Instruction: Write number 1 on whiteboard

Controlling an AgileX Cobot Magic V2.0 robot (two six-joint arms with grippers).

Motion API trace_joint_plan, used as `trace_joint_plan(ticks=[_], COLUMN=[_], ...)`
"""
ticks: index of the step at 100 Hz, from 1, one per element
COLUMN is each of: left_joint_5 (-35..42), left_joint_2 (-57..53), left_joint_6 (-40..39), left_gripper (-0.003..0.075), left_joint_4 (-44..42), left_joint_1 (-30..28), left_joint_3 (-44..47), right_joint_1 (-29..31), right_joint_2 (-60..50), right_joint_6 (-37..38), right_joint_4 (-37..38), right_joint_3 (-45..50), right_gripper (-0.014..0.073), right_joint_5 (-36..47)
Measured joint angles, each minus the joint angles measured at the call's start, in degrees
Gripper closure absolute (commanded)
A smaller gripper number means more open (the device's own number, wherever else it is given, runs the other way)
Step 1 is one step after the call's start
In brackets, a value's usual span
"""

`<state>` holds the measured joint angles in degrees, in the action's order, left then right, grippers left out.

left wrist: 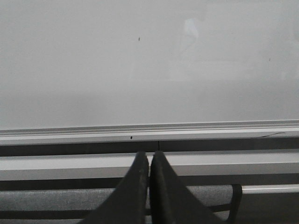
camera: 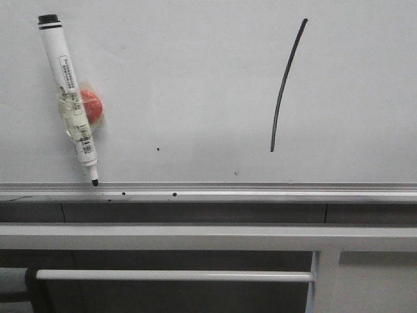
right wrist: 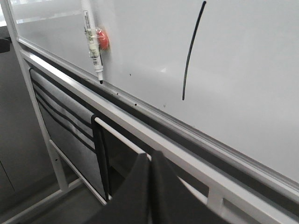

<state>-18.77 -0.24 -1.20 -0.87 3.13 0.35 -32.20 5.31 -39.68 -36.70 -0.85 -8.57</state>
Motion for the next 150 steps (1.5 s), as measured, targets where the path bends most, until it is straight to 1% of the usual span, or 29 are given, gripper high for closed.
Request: trace_joint_plan(ticks=[60,64,72,76,86,93,100,105,112,134,150], left_joint_5=[0.18,0.18,0.18,0.18,0.18,0.18,0.18,0.18,0.18,0.18,0.32], left_joint_2=[0.00,0.00,0.00,0.00,0.00,0.00,0.00,0.00,0.00,0.00,0.00], left_joint_6=[0.13,0.13,0.13,0.13,0.13,0.13,0.13,0.13,0.13,0.13,0.13], left_gripper=[0.0741,0.0741,0.0741,0.0741,0.0741,0.0741,0.0741,0.0741,0.0741,0.0741,0.0741], left_joint_4=[0.47,0.47,0.47,0.47,0.47,0.47,0.47,0.47,0.47,0.47,0.47], left_joint_1=[0.00,0.00,0.00,0.00,0.00,0.00,0.00,0.00,0.00,0.00,0.00], left_joint_3=[0.00,0.00,0.00,0.00,0.00,0.00,0.00,0.00,0.00,0.00,0.00], right_joint_1=[0.00,0.00,0.00,0.00,0.24,1.22,3.32,5.86,9.78,23.08,31.36], right_joint_2=[0.00,0.00,0.00,0.00,0.00,0.00,0.00,0.00,-0.10,-5.34,-5.73], right_joint_6=[0.00,0.00,0.14,1.26,7.91,15.14,23.29,28.94,33.06,36.07,36.61], right_joint_4=[0.52,3.19,11.91,14.64,22.59,28.50,33.48,35.70,37.07,38.18,38.21], right_joint_3=[0.39,1.10,1.82,1.82,1.82,1.82,1.82,1.82,1.82,1.82,1.82], right_gripper=[0.0657,0.0657,0.0657,0.0657,0.0657,0.0657,0.0657,0.0657,0.0657,0.0657,0.0657], right_joint_5=[0.08,0.08,-0.30,-0.30,-2.87,-5.27,-7.51,-8.54,-8.87,-9.21,-9.34])
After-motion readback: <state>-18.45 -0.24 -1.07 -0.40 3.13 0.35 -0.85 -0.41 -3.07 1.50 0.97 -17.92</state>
